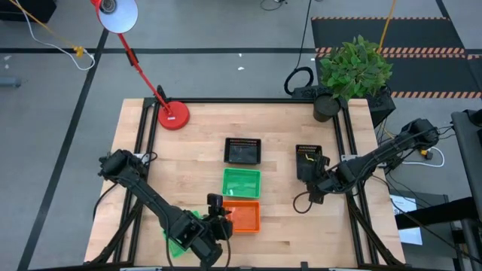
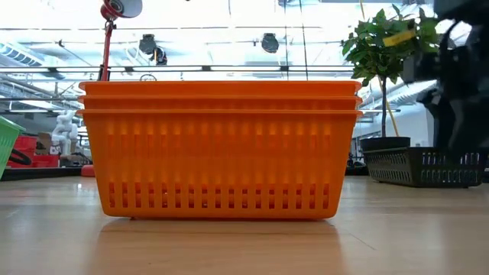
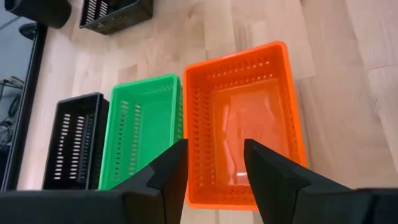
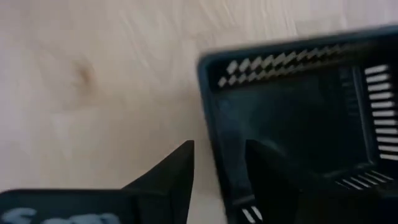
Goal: Stack baskets by color
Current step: Stack the right black bin on top of the left black bin
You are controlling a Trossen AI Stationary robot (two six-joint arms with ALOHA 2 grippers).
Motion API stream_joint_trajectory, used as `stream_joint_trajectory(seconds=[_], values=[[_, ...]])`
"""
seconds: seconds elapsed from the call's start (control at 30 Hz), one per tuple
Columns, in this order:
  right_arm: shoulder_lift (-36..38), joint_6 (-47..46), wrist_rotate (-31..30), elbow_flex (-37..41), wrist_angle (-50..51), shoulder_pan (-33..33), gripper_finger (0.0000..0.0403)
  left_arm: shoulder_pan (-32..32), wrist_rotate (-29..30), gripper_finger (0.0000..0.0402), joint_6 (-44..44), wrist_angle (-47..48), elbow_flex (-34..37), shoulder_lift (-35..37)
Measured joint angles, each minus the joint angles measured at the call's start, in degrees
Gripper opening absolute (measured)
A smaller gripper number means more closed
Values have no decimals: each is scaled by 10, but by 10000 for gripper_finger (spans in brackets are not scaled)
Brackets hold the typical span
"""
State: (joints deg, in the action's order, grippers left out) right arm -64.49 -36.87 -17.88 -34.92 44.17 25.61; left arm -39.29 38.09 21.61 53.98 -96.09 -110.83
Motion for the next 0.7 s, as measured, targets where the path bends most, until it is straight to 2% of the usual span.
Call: stream_joint_trajectory(seconds=[0.2, 0.47, 0.7], values=[[0, 5, 1, 19, -2, 0, 100, 8, 0, 159, 0, 7, 0, 0], [0, 35, 18, 19, -18, 0, 12, 11, 14, 159, 14, 35, 0, 0], [1, 52, 31, 16, -36, 0, 9, 14, 15, 159, 25, 27, 39, 9]])
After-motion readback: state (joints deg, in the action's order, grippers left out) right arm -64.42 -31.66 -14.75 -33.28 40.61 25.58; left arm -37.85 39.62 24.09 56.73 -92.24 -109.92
